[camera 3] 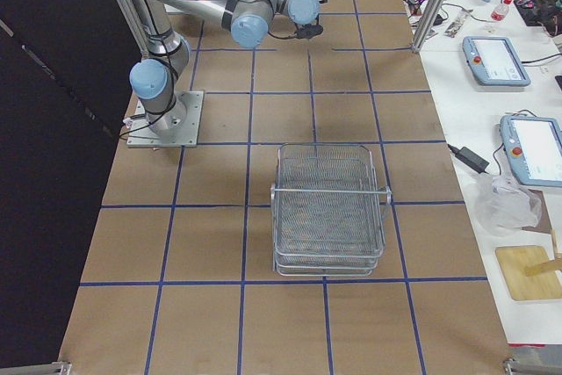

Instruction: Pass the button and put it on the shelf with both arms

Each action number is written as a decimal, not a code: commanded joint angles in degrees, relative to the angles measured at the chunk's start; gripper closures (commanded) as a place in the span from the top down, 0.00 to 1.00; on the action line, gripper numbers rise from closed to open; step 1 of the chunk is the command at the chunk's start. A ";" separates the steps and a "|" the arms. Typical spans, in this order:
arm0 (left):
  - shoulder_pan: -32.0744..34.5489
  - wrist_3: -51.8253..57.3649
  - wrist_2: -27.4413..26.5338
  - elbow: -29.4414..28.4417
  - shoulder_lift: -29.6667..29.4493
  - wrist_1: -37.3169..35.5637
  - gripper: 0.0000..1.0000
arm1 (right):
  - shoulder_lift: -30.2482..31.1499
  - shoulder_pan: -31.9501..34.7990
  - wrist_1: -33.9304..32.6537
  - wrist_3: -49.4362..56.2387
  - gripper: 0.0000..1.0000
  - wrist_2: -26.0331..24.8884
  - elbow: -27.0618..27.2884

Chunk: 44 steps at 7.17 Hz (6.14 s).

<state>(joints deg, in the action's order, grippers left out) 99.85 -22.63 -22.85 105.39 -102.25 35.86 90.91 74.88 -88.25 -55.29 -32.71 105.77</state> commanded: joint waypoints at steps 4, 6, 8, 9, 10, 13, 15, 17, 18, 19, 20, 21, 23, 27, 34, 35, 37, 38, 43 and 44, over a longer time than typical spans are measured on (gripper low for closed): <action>0.00 -0.05 0.00 -0.01 -0.15 0.00 0.18 | -0.03 -0.26 0.19 0.53 0.00 -0.16 -0.12; 0.00 -0.40 0.00 -0.01 0.03 0.00 1.00 | -0.03 -0.44 0.19 0.71 0.00 -0.25 -0.12; -0.09 -0.84 -0.87 -0.01 0.55 0.00 1.00 | -0.03 -1.92 -1.21 1.58 0.00 -1.21 -0.38; -0.18 -3.71 -2.10 -0.44 1.34 0.09 1.00 | -0.03 -4.54 -4.44 5.07 0.00 -6.70 -0.47; -0.18 -4.52 -6.55 -1.66 1.09 0.44 1.00 | -0.12 -8.83 -4.47 13.46 0.00 -8.23 -0.56; -0.18 -5.06 -20.16 -12.44 0.56 18.38 1.00 | -1.34 -13.27 -1.68 43.64 0.00 -33.19 -10.54; -0.18 -4.36 -32.36 -17.65 0.56 30.27 1.00 | -5.98 -16.59 3.49 55.76 0.00 -42.40 -17.48; -2.88 -0.68 -46.51 -17.23 1.44 31.90 1.00 | -14.23 -18.28 7.11 63.69 0.00 -53.37 -26.62; -4.38 2.64 -55.19 -17.49 2.13 32.08 1.00 | -18.36 -18.37 7.39 66.42 0.00 -58.21 -30.84; -4.57 3.28 -56.41 -17.67 3.18 34.43 1.00 | -21.97 -18.45 7.22 70.45 0.00 -62.26 -33.49; -4.75 3.81 -60.60 -18.11 5.02 43.85 1.00 | -23.39 -18.98 7.04 72.84 0.00 -64.39 -34.65; -5.10 6.60 -63.69 -18.20 6.08 46.56 1.00 | -24.80 -19.76 5.48 76.35 0.00 -65.37 -35.01; -5.54 7.24 -64.07 -18.37 6.97 46.23 1.00 | -27.18 -20.65 4.32 77.17 0.00 -65.03 -35.01; -6.42 11.38 -67.23 -16.89 8.64 46.32 1.00 | -30.00 -20.65 0.36 80.57 1.00 -65.20 -34.32; -6.42 11.38 -67.32 -16.71 8.91 46.32 1.00 | -4.48 -12.58 14.51 77.37 1.00 -62.15 -28.46; -6.42 11.38 -67.41 -16.62 8.91 46.41 1.00 | -0.25 -9.35 13.90 73.52 1.00 -58.38 -22.85; -6.59 15.56 -67.50 -16.62 9.00 46.49 1.00 | 5.31 2.92 8.75 59.15 1.00 -58.08 -15.09; -6.94 18.55 -67.50 -16.62 9.08 47.02 1.00 | 5.51 10.39 7.23 52.28 1.00 -58.26 -12.97; -9.58 19.02 -67.68 -16.44 11.19 49.48 1.00 | 6.29 17.40 2.12 47.65 1.00 -59.58 -8.03; -9.50 19.02 -67.59 -16.27 11.19 49.40 1.00 | 7.69 16.71 1.69 45.29 1.00 -59.49 -7.16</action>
<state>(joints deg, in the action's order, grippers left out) 90.39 -3.61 -90.51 89.01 -91.11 85.26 97.33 91.98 -86.32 -7.84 -92.20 97.76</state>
